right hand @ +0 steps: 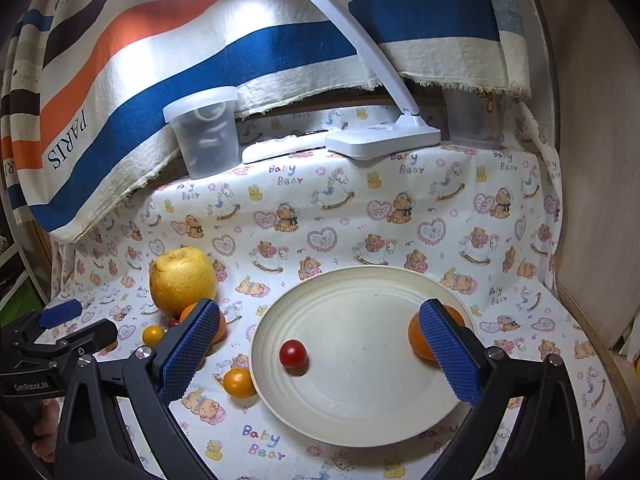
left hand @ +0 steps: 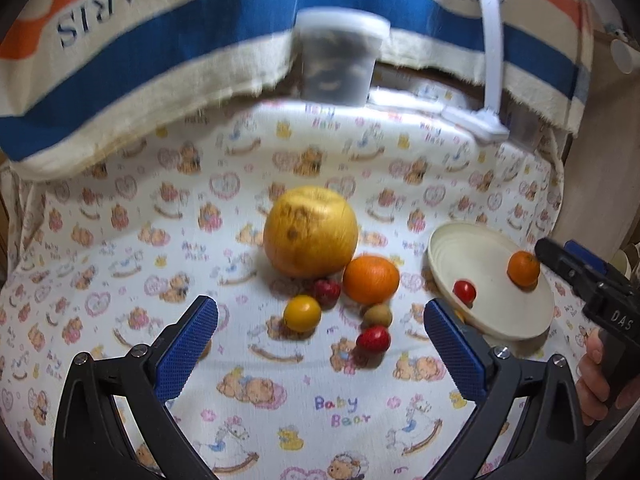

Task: Organize fruits
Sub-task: 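Lower the left gripper onto the small yellow citrus and close it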

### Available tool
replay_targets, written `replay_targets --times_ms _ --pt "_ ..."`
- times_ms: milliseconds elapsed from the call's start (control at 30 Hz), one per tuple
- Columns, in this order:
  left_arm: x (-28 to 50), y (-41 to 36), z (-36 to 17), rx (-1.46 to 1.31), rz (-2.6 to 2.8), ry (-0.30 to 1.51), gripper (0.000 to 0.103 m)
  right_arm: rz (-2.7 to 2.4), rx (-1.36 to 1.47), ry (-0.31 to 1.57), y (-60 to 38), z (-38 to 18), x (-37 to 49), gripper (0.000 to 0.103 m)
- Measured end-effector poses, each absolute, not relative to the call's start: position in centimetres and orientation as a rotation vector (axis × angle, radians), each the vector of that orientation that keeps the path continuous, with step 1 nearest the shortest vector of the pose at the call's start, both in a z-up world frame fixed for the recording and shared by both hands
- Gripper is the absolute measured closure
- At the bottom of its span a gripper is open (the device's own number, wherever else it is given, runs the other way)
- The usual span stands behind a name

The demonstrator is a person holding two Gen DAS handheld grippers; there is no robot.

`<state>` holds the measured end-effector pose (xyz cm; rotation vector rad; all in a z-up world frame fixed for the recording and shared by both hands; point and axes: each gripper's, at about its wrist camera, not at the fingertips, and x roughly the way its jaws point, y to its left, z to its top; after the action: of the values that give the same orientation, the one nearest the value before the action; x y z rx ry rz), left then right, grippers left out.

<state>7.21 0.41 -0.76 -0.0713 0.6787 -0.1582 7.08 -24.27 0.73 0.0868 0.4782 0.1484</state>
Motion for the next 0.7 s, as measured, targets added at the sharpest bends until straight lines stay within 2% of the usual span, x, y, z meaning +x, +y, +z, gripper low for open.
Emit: replay_targets --times_ms 200,367,700 --pt "8.2 1.0 -1.9 -0.123 -0.179 0.753 0.014 0.140 0.094 0.490 -24.4 0.7 7.2 0.002" --pt "9.5 2.0 -2.7 -0.152 -0.171 0.780 0.033 0.147 0.090 0.498 -24.3 0.6 7.3 0.002" --pt "11.7 3.5 -4.8 -0.261 -0.211 0.863 0.061 0.147 0.087 0.505 -24.2 0.5 7.3 0.002"
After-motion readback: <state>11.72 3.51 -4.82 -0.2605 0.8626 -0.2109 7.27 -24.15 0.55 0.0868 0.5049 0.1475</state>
